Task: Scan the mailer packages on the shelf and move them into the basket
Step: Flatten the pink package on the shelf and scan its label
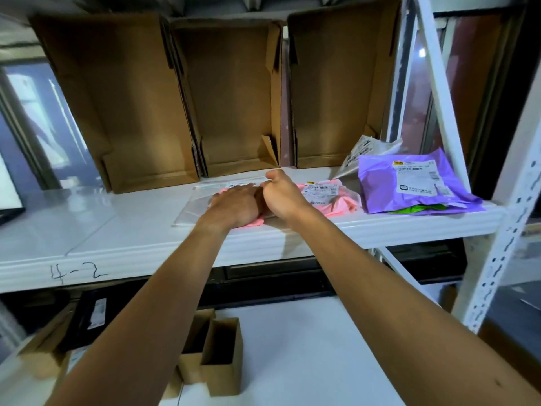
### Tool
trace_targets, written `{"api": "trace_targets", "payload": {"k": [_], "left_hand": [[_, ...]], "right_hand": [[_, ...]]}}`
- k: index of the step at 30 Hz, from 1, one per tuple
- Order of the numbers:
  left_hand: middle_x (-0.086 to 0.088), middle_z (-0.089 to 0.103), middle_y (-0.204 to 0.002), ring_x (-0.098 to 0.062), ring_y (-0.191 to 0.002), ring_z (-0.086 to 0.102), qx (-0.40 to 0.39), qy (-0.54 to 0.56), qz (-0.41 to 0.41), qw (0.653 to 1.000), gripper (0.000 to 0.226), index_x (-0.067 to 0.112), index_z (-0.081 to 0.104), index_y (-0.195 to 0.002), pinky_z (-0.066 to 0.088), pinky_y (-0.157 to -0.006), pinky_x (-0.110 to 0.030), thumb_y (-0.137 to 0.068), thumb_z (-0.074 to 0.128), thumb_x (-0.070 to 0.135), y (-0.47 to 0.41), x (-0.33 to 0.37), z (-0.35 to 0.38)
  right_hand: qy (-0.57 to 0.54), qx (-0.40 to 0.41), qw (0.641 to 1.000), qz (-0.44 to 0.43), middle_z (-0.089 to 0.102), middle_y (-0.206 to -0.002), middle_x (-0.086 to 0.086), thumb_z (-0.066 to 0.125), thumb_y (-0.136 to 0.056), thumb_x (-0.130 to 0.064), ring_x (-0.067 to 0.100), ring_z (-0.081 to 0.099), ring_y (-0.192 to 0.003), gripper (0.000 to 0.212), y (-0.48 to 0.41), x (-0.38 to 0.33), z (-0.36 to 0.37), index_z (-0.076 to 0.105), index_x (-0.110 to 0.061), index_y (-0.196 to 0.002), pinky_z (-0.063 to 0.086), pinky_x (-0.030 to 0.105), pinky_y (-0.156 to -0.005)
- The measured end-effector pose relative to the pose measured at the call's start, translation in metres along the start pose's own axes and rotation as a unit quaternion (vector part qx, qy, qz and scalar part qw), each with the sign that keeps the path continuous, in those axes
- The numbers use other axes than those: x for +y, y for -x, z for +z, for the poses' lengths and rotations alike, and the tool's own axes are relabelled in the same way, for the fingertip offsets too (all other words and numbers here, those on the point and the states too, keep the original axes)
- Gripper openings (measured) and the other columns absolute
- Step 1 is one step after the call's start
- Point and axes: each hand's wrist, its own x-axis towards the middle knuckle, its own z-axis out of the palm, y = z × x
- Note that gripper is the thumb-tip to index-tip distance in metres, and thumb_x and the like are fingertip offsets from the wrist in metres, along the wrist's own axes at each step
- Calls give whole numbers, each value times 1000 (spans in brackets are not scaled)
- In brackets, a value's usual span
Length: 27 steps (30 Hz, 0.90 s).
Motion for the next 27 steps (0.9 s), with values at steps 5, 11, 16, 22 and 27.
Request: {"api": "trace_targets", "payload": {"k": [5, 11, 16, 22, 27], "left_hand": [[-5, 68, -124, -31, -117, 58, 15, 107, 9, 994, 33, 26, 65, -124, 45, -101, -44, -98, 47, 33, 9, -2, -9], [4, 48, -151, -24, -137, 44, 46, 177, -23, 983, 41, 26, 56, -141, 35, -107, -28, -108, 34, 36, 20, -48, -10], [-12, 59, -136, -30, -120, 57, 94, 175, -62, 978, 45, 20, 49, -145, 48, -94, -36, -108, 30, 38, 16, -57, 0], [3, 74, -80, -20, -72, 69, 124, 349, -118, 921, 47, 22, 80, -97, 50, -63, -23, -103, 41, 48, 15, -69, -3], [4, 65, -62, -18, -68, 61, 111, 262, -88, 955, 34, 31, 77, -89, 42, -64, -27, -101, 46, 39, 12, -68, 1]], "right_hand": [[8, -12, 1000, -2, 62, -127, 12, 42, -86, -18, 31, 58, -117, 57, 0, 0, 1, 41, -18, -144, 49, 48, -101], [38, -51, 998, -12, 64, -120, 11, 45, -73, -27, 30, 62, -108, 62, -8, 3, 6, 46, -21, -134, 52, 53, -94], [80, -71, 993, -53, 57, -133, 3, 47, -96, -19, 23, 58, -112, 45, -8, 5, 10, 44, -25, -141, 54, 44, -91], [273, -117, 947, -126, 54, -142, 5, 40, -102, -31, 25, 55, -118, 44, -7, 1, 17, 46, -28, -145, 46, 38, -98], [357, -192, 909, -94, 57, -129, 11, 43, -105, -28, 30, 54, -115, 35, -13, -34, 14, 58, -16, -134, 45, 39, -98]]}}
